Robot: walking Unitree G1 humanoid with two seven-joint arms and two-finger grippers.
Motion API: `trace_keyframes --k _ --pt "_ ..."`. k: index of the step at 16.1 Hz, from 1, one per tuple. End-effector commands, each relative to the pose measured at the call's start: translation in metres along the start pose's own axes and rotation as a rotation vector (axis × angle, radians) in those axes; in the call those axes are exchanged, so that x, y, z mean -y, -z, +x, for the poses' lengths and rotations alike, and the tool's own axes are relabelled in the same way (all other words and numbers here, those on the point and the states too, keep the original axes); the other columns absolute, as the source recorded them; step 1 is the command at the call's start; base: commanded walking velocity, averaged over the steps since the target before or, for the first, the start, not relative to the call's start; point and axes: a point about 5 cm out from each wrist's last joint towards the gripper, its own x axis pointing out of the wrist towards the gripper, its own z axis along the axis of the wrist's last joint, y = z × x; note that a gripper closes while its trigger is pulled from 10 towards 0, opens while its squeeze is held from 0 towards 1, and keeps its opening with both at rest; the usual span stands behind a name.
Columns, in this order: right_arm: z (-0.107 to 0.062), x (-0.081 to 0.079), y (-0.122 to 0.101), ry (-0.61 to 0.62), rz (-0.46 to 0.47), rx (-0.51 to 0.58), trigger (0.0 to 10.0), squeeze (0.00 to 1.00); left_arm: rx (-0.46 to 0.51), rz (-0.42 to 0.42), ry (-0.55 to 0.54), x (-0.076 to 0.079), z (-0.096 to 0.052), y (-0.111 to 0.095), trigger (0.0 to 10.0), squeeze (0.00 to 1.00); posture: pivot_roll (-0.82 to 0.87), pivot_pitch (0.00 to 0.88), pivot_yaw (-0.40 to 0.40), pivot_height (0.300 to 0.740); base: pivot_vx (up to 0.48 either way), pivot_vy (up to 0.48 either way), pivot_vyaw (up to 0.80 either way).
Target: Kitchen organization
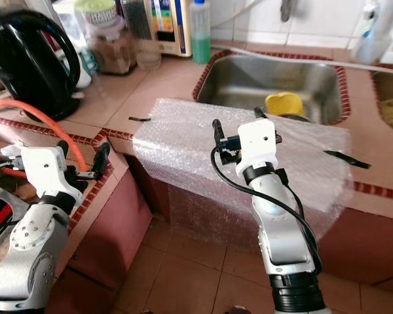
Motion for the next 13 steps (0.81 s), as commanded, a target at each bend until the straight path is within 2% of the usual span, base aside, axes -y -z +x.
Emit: trace_keyframes --k 1,13 --pt "-0.001 -0.0011 0.0013 -0.012 -0.009 -0.003 10.0 0.0 -0.011 0.001 -0.004 -0.001 -0.0036 0.0034 10.0 0.0 -0.14 0.109 0.092 0.74 0.0 0.0 0.0" --pt "-0.0014 -0.003 0.0027 -0.025 0.001 -0.014 10.0 0.0 -0.021 0.014 0.029 0.0062 -0.0023 0.0097 10.0 0.0 -0.14 0.114 0.091 0.74 0.0 0.0 0.73"
